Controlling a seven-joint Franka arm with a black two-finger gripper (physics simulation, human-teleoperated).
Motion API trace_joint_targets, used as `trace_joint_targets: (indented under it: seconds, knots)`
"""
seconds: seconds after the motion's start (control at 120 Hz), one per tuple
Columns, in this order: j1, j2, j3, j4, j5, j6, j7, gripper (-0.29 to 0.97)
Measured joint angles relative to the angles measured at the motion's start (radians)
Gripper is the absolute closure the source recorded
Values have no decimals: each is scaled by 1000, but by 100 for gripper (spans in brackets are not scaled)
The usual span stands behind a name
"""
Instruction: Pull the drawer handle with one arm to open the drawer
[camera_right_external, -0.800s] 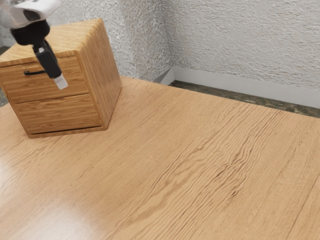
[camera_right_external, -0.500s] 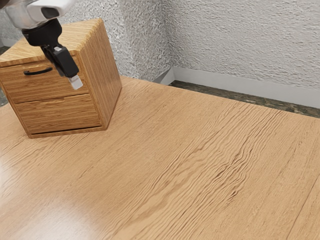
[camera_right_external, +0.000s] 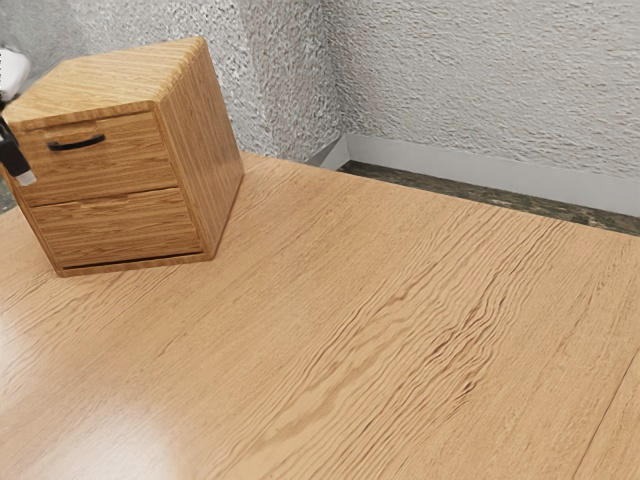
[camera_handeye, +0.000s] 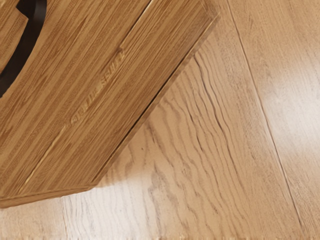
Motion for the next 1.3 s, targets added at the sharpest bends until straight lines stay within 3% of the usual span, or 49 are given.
trace_joint_targets:
  seconds: [0.208, 0.417, 0.583, 0.817, 1.3]
  knots:
    - [-108, 91, -24, 8, 1, 206, 140, 0]
    - [-78, 92, -69, -136, 127, 509, 234, 0]
    - [6, 98, -69, -158, 72, 646, 268, 0]
    - [22, 83, -68, -190, 40, 713, 303, 0]
    - [26, 45, -12, -254, -8, 699, 345, 0]
